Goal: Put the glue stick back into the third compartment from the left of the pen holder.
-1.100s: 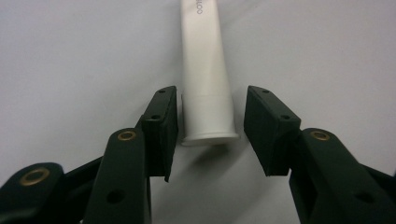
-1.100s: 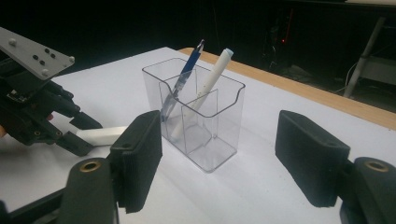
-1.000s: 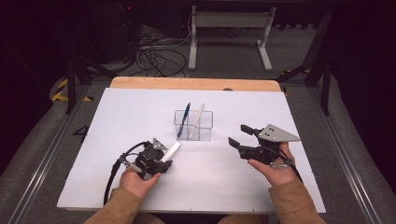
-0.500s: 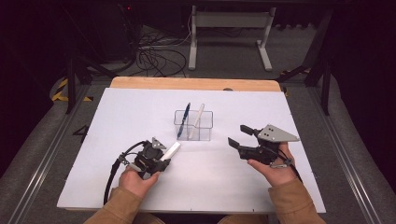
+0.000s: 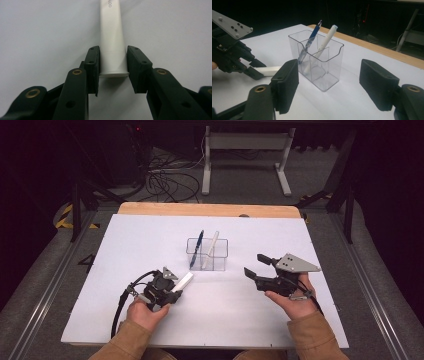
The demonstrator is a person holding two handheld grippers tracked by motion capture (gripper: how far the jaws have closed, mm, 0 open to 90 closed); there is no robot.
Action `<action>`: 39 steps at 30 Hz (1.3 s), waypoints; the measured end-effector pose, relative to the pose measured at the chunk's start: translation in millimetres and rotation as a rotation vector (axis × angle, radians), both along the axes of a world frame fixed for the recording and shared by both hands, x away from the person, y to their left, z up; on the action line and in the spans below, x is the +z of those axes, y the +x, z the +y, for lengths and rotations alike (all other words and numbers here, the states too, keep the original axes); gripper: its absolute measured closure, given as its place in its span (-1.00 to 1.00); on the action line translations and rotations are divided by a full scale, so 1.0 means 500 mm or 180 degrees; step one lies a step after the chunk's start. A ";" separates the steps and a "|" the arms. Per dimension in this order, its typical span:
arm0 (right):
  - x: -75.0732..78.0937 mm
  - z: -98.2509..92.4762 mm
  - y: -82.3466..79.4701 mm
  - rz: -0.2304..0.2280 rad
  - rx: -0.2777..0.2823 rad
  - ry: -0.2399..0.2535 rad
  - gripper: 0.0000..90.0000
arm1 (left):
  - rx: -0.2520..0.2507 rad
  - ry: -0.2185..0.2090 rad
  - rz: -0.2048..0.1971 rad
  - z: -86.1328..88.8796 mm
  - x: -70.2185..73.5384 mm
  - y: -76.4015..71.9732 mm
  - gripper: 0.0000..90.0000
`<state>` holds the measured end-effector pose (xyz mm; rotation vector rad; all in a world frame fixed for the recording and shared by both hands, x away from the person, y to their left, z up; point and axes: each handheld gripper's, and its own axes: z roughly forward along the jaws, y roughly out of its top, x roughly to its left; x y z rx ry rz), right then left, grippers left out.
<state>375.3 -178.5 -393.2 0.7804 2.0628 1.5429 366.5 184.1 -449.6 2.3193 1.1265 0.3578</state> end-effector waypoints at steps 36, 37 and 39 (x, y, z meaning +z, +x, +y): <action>0.001 -0.001 -0.001 -0.0005 -0.0007 -0.0005 -0.28 | -0.0329 -0.0062 -0.0232 0.004 0.068 -0.035 0.45; 0.001 -0.001 -0.001 -0.0005 -0.0007 -0.0007 -0.28 | -0.0344 -0.0070 -0.0229 0.005 0.072 -0.036 0.45; 0.001 0.000 -0.001 -0.0005 -0.0007 -0.0006 -0.28 | -0.0371 -0.0096 -0.0224 0.006 0.078 -0.038 0.45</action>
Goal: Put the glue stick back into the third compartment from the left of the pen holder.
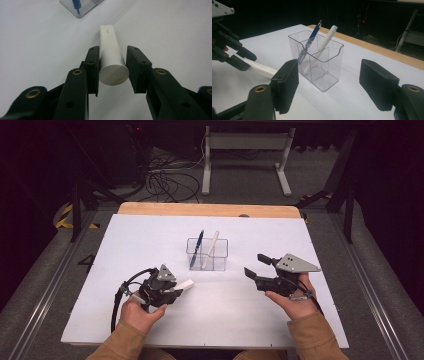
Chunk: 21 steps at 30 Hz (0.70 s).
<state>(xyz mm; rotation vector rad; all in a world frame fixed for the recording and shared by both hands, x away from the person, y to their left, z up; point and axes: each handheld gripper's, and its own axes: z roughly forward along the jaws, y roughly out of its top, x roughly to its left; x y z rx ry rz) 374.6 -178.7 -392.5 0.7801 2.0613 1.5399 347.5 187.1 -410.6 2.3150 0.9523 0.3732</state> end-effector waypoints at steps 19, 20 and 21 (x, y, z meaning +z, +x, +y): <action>0.001 -0.001 0.000 -0.0003 0.0003 0.0012 -0.28 | -0.0133 -0.0133 -0.0088 0.001 0.063 -0.015 0.45; 0.001 -0.001 0.000 -0.0006 0.0004 0.0014 -0.28 | -0.0156 -0.0126 -0.0092 0.001 0.067 -0.014 0.45; 0.001 -0.001 0.000 -0.0003 0.0002 0.0015 -0.28 | -0.0162 -0.0131 -0.0092 0.001 0.071 -0.015 0.45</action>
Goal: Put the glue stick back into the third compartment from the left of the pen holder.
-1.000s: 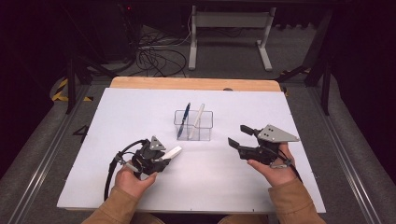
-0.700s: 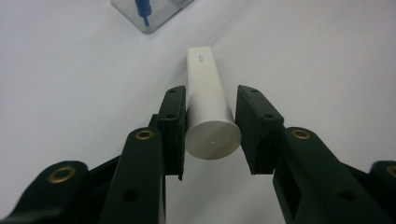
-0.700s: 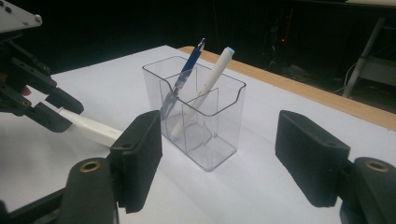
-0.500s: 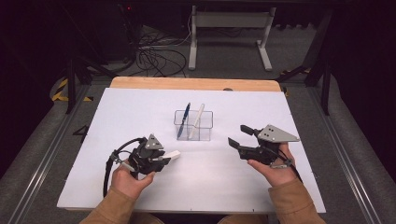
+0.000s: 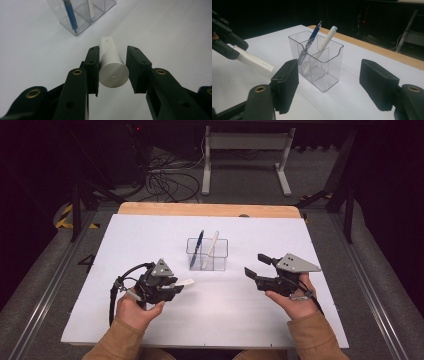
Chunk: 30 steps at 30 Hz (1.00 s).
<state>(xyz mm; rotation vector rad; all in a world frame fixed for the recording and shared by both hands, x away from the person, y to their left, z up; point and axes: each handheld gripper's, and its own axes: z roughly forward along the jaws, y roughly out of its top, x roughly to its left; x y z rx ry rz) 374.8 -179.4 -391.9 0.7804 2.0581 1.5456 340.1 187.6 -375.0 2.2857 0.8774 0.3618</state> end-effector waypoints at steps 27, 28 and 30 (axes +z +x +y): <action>0.002 -0.002 -0.002 -0.0008 -0.0010 -0.0001 -0.28 | -0.0189 -0.0138 -0.0051 -0.010 0.069 0.012 0.45; 0.002 -0.003 -0.002 -0.0008 -0.0009 -0.0001 -0.28 | -0.0195 -0.0146 -0.0053 -0.011 0.071 0.013 0.45; 0.002 -0.003 -0.003 -0.0005 -0.0011 -0.0006 -0.28 | -0.0203 -0.0146 -0.0046 -0.011 0.074 0.015 0.45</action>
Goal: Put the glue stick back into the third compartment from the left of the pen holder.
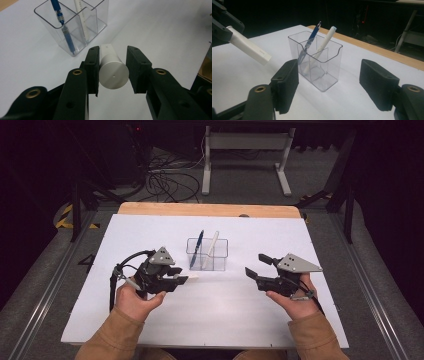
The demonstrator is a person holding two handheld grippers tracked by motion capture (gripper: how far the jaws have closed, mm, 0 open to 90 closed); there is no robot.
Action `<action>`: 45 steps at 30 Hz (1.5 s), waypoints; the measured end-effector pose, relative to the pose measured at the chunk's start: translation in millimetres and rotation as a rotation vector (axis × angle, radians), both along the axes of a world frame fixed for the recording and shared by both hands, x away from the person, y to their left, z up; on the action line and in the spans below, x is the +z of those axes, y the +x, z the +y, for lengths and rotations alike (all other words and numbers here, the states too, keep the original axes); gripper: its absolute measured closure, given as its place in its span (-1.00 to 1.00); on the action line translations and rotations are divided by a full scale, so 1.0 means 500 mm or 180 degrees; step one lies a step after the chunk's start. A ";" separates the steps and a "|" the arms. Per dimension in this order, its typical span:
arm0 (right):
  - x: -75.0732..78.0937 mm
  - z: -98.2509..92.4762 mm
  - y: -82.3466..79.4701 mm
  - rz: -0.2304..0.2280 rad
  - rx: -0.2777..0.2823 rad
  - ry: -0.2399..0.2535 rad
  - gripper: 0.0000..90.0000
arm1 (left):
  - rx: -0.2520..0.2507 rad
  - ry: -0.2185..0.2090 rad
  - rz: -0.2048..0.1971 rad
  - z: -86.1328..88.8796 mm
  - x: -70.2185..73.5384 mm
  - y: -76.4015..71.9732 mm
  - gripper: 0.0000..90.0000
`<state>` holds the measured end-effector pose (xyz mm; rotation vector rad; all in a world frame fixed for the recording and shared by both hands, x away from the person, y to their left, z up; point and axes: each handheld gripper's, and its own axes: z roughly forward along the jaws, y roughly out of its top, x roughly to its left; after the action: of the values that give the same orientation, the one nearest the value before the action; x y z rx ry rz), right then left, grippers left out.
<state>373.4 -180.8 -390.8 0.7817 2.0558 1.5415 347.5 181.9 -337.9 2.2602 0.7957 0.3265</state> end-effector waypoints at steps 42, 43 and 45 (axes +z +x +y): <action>-0.002 -0.006 0.000 0.0021 -0.0013 -0.0031 -0.29 | -0.0257 -0.0142 -0.0075 -0.099 0.071 0.104 0.45; -0.002 -0.006 0.000 0.0021 -0.0011 -0.0028 -0.29 | -0.0256 -0.0132 -0.0078 -0.102 0.072 0.108 0.45; -0.001 -0.007 0.000 0.0019 -0.0014 -0.0024 -0.29 | -0.0254 -0.0145 -0.0081 -0.108 0.073 0.114 0.45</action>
<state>373.3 -184.6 -391.4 0.7886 2.0617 1.5299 404.5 127.8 -301.2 2.2341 0.6910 0.2963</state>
